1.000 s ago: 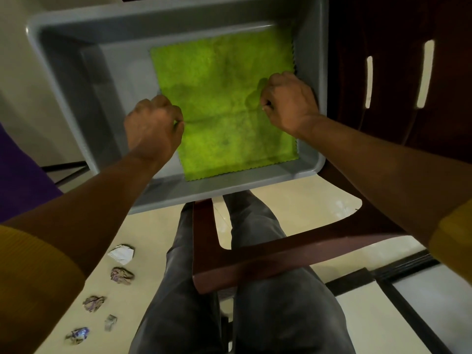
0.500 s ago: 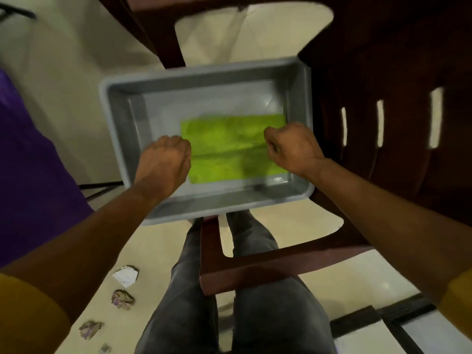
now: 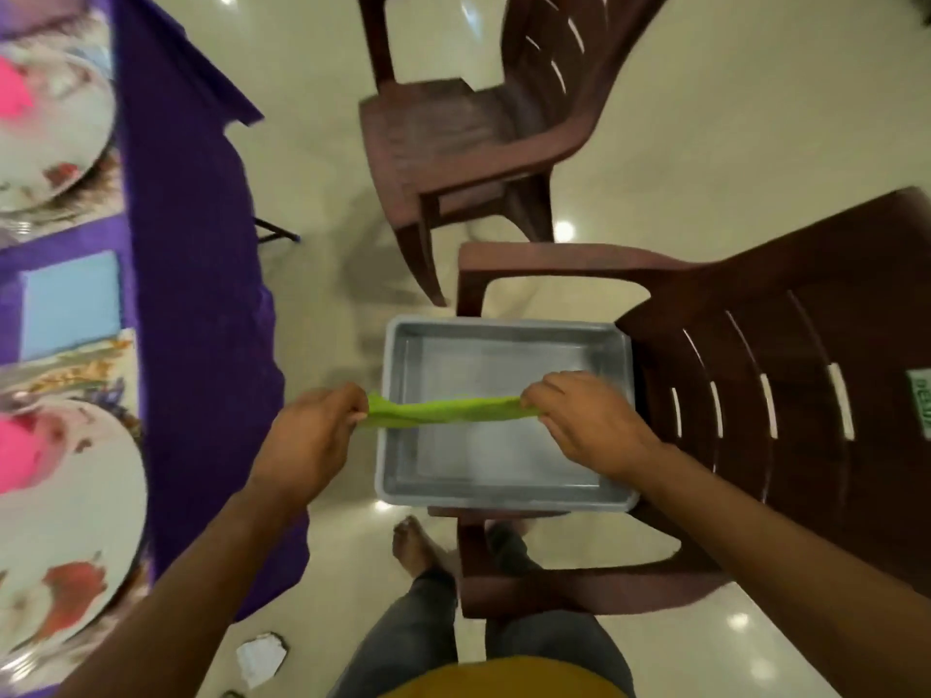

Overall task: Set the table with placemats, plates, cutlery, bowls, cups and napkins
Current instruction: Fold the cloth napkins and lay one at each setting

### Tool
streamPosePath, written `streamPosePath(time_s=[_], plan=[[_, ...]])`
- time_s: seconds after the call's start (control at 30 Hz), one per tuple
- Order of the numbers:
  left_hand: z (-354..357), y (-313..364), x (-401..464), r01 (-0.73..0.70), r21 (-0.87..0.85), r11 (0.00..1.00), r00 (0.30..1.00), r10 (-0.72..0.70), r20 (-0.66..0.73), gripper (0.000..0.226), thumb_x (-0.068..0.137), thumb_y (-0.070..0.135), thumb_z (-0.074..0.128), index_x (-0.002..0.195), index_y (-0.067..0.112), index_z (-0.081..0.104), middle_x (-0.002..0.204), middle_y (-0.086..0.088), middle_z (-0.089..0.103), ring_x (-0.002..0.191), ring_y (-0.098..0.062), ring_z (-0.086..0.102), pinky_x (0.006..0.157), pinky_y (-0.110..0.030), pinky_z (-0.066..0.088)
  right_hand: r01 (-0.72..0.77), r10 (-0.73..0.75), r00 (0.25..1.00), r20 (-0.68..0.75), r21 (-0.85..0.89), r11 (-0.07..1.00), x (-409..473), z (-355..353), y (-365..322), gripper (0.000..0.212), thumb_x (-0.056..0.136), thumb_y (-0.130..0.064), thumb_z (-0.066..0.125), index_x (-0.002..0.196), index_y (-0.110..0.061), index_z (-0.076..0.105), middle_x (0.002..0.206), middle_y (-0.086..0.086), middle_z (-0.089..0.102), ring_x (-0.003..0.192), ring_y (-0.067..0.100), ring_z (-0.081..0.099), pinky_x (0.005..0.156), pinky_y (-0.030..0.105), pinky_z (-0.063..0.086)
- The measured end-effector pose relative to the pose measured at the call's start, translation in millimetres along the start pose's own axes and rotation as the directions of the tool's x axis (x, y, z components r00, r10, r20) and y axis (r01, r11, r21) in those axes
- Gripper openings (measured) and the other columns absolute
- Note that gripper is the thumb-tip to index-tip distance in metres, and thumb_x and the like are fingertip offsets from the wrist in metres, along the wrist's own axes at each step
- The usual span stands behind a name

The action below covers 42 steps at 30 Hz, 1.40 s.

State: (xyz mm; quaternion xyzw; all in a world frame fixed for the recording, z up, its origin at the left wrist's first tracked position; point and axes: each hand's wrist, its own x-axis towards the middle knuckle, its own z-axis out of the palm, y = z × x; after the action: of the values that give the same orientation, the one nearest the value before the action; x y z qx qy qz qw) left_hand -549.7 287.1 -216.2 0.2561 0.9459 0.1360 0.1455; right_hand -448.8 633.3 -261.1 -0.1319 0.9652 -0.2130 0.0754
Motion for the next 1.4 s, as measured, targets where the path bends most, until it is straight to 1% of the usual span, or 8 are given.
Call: streamPosePath(time_s=[0.1, 0.27, 0.4, 0.53, 0.77, 1.0, 1.17, 1.4], plan=[[-26.5, -21.9, -32.8, 0.117, -0.068, 0.991, 0.993, -0.115, 0.033, 0.021, 0.097, 0.013, 0.067, 0.113, 0.023, 0.073, 0.095, 0.002, 0.073, 0.086, -0.023, 0.069, 0.075, -0.038, 0.057, -0.091, 0.091, 0.996, -0.001, 0.056, 0.994, 17.5, -22.8, -31.6, 0.036, 0.092, -0.020, 0.069, 0.126, -0.023, 0.060, 0.107, 0.001, 0.069, 0.096, 0.023, 0.066, 0.078, 0.033, 0.049], [-56.3, -54.3, -98.8, 0.202, -0.215, 0.955, 0.977, -0.211, -0.021, 0.020, 0.090, 0.007, 0.075, 0.098, 0.025, 0.078, 0.093, 0.007, 0.076, 0.086, -0.017, 0.071, 0.079, -0.038, 0.059, -0.158, 0.155, 0.987, 0.033, 0.296, 0.942, 50.3, -56.8, -89.3, 0.010, 0.084, -0.021, 0.077, 0.090, -0.028, 0.074, 0.088, -0.010, 0.069, 0.082, 0.009, 0.064, 0.072, 0.033, 0.054], [-82.1, -81.9, -151.8, 0.222, -0.703, 0.676, 0.928, -0.367, -0.061, 0.008, 0.094, 0.025, 0.059, 0.090, 0.023, 0.067, 0.083, 0.002, 0.069, 0.079, -0.015, 0.063, 0.075, -0.038, 0.051, -0.156, 0.224, 0.974, -0.023, 0.647, 0.746, 67.6, -74.1, -153.3, 0.012, 0.087, -0.013, 0.081, 0.083, -0.021, 0.072, 0.080, -0.008, 0.068, 0.071, 0.000, 0.059, 0.064, 0.020, 0.047], [-118.1, -89.9, -192.6, 0.055, -0.900, 0.432, 0.807, -0.550, -0.215, 0.023, 0.107, 0.014, 0.049, 0.093, 0.024, 0.064, 0.089, -0.003, 0.061, 0.082, -0.013, 0.059, 0.071, -0.028, 0.054, -0.046, 0.257, 0.962, -0.095, 0.868, 0.495, 89.8, -86.7, -226.7, 0.004, 0.089, -0.024, 0.077, 0.090, -0.023, 0.073, 0.084, 0.003, 0.068, 0.081, 0.020, 0.064, 0.072, 0.036, 0.055], [-166.4, -137.5, -235.1, -0.045, -0.642, 0.765, 0.577, -0.505, -0.642, 0.008, 0.109, 0.028, 0.045, 0.110, 0.022, 0.050, 0.089, 0.014, 0.054, 0.077, 0.003, 0.050, 0.070, -0.024, 0.042, 0.128, 0.194, 0.927, -0.322, 0.755, 0.643, 145.5, -86.2, -331.9, 0.011, 0.102, -0.029, 0.064, 0.100, -0.020, 0.058, 0.089, 0.002, 0.059, 0.080, 0.013, 0.057, 0.073, 0.034, 0.051], [-201.6, -193.5, -278.1, -0.031, -0.656, 0.754, 0.485, -0.563, -0.669, 0.003, 0.108, 0.026, 0.052, 0.105, 0.026, 0.053, 0.065, 0.010, 0.045, 0.052, -0.002, 0.037, 0.050, -0.026, 0.030, 0.118, 0.170, 0.932, -0.320, 0.711, 0.693, 169.1, -69.7, -403.1, 0.024, 0.103, -0.032, 0.062, 0.104, -0.009, 0.055, 0.084, -0.003, 0.055, 0.064, -0.006, 0.051, 0.058, 0.015, 0.046], [-206.2, -213.3, -310.2, 0.013, -0.657, 0.754, 0.463, -0.587, -0.664, 0.013, 0.108, 0.029, 0.056, 0.096, 0.023, 0.055, 0.057, 0.007, 0.042, 0.045, -0.003, 0.032, 0.045, -0.023, 0.025, 0.092, 0.219, 0.945, -0.243, 0.839, 0.536, 173.1, -59.5, -435.1, 0.047, 0.101, -0.044, 0.063, 0.099, 0.003, 0.060, 0.083, 0.015, 0.060, 0.070, 0.025, 0.054, 0.063, 0.042, 0.045], [-209.4, -234.2, -338.5, 0.082, -0.633, 0.770, 0.341, -0.619, -0.708, 0.034, 0.106, 0.041, 0.055, 0.085, 0.015, 0.058, 0.067, -0.001, 0.053, 0.062, -0.013, 0.044, 0.058, -0.038, 0.039, 0.092, 0.222, 0.950, -0.220, 0.876, 0.473, 185.6, -50.9, -462.2, 0.047, 0.104, -0.046, 0.057, 0.092, -0.003, 0.072, 0.081, 0.018, 0.060, 0.071, 0.028, 0.055, 0.065, 0.041, 0.047]])
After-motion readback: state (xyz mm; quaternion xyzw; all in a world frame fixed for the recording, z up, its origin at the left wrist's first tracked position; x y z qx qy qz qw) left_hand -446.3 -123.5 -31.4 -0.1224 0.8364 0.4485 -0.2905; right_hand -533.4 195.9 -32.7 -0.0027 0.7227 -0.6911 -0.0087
